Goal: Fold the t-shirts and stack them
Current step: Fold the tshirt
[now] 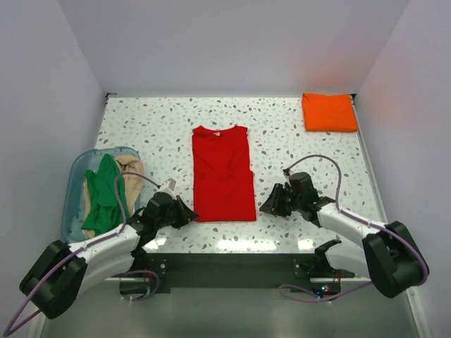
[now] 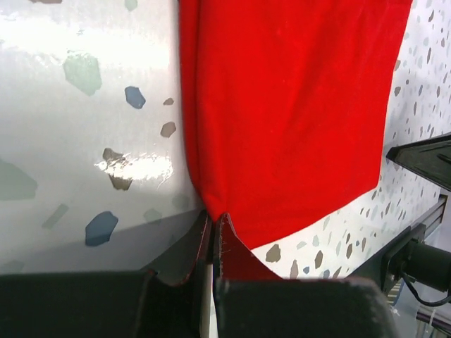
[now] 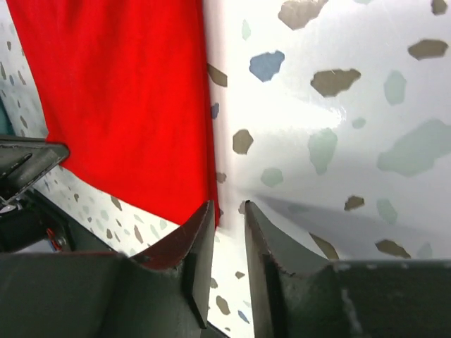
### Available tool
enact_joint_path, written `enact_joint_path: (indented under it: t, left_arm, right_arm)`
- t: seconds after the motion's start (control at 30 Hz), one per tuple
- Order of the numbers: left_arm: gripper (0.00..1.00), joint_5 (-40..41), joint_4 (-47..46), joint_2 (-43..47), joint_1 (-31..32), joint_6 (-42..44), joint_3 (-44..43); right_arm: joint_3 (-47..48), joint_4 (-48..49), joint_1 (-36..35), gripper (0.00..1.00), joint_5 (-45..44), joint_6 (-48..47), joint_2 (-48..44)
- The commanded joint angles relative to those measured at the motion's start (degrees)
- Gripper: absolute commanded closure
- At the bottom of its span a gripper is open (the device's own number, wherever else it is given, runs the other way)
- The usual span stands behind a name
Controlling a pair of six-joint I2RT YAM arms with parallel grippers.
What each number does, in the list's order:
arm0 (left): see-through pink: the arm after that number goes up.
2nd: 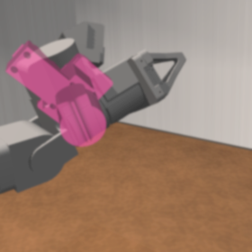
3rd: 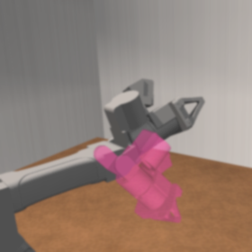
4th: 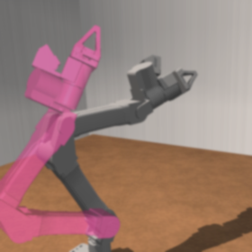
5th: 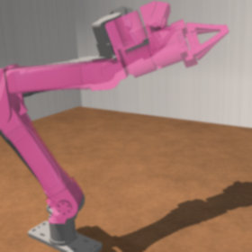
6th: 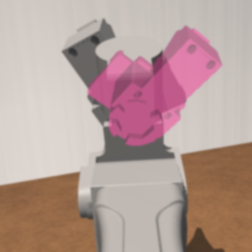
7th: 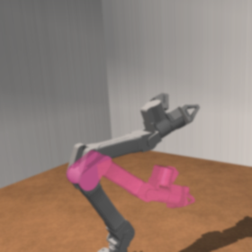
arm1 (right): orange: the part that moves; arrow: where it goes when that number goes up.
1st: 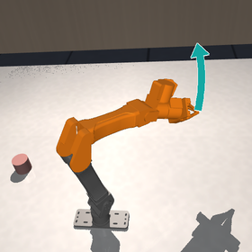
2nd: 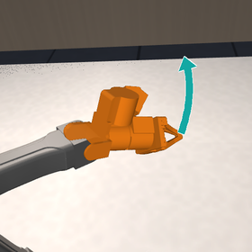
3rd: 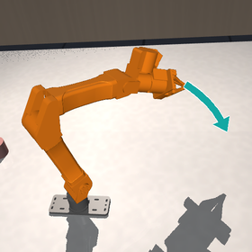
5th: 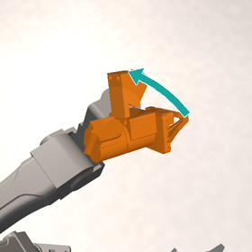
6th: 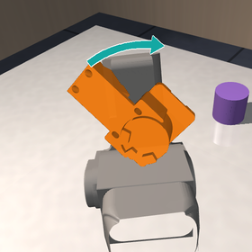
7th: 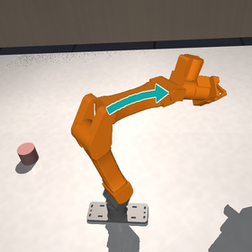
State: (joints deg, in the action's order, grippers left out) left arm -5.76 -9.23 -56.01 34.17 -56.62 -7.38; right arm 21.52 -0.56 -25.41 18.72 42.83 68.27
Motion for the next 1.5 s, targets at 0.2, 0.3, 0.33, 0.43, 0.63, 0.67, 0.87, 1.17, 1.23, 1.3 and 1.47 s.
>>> enact_joint_path:
  t: [0.2,0.3,0.33,0.43,0.63,0.67,0.87,1.17,1.23,1.3,1.47]
  left_arm:
    - [0.71,1.9,8.2,6.5,0.8,-1.6,1.8]
    - [0.65,3.6,11.7,9.1,0.8,-2.9,2.0]
    - [0.64,4.0,12.5,9.8,0.8,-3.2,1.9]
    - [0.62,5.7,15.8,11.5,0.8,-4.7,1.8]
    - [0.61,5.6,16.7,11.5,0.9,-5.8,2.4]
    - [0.62,5.6,16.2,11.3,1.0,-5.8,2.5]
    - [0.64,5.6,16.0,10.5,2.0,-6.7,3.2]
    - [0.69,7.5,12.6,7.7,4.6,-8.7,4.5]
    - [0.72,7.4,11.7,6.5,4.6,-8.7,4.4]
    - [0.80,7.0,10.4,6.1,4.8,-8.5,4.1]
    - [1.00,7.3,13.3,7.9,5.8,-8.0,2.1]
  right_arm:
    - [-3.9,-5.4,0.2,0.53,-0.5,1.7,-9.4]
    - [-4.8,-3.8,-0.6,0.53,0.1,3.6,-9.4]
    - [-4.9,-3.4,-1.0,0.53,0.1,4.2,-9.2]
    - [-4.9,-1.7,-3.0,0.53,-0.6,5.5,-7.6]
    - [-5.9,3.4,-6.1,0.53,-1.4,8.5,-3.9]
    - [-5.9,4.6,-6.8,0.53,-1.4,8.8,-3.2]
    - [-6.4,7.6,-8.8,0.59,-2.4,10.4,0.3]
    - [-7.6,10.0,-9.0,0.67,-2.6,11.3,1.9]
    - [-7.4,10.2,-9.0,0.72,-2.3,11.2,2.0]
    - [-7.3,10.5,-9.0,0.78,-1.7,11.2,1.6]
    - [-6.4,7.3,-9.0,0.96,-1.2,10.2,-1.6]
